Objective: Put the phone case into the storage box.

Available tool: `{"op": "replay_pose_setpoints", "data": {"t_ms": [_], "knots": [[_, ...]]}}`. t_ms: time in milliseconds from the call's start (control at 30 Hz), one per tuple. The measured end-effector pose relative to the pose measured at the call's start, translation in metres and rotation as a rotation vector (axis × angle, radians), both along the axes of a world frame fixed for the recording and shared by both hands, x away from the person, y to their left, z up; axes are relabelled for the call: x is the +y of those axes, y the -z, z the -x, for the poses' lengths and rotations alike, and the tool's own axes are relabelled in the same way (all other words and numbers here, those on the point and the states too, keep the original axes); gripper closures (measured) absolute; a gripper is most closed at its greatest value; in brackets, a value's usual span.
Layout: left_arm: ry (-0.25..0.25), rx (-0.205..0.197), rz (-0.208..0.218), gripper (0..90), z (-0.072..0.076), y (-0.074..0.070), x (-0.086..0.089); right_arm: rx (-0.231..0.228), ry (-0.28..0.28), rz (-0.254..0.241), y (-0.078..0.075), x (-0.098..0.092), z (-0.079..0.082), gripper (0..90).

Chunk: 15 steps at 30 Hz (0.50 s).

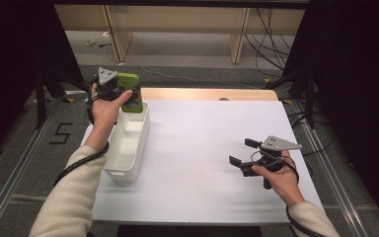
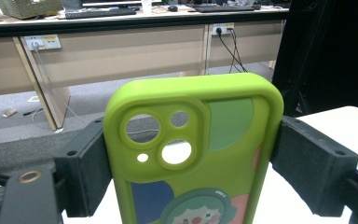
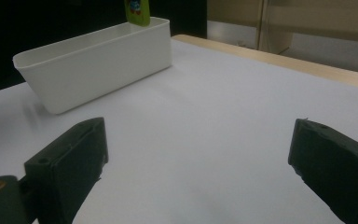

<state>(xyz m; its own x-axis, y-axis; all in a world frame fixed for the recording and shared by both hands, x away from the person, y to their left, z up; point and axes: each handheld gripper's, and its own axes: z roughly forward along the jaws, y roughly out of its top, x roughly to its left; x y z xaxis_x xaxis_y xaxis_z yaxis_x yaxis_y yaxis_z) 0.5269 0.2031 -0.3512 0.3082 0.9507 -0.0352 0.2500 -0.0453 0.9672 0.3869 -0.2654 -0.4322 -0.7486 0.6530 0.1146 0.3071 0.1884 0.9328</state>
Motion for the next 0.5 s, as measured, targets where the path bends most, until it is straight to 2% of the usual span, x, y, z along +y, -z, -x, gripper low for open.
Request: {"op": "replay_pose_setpoints", "data": {"t_ms": [500], "knots": [[0.003,0.006,-0.002,16.9,-0.004,0.0014,0.0001,0.0,-0.001,-0.002,0.0,0.0002,-0.0001,5.9]]}}
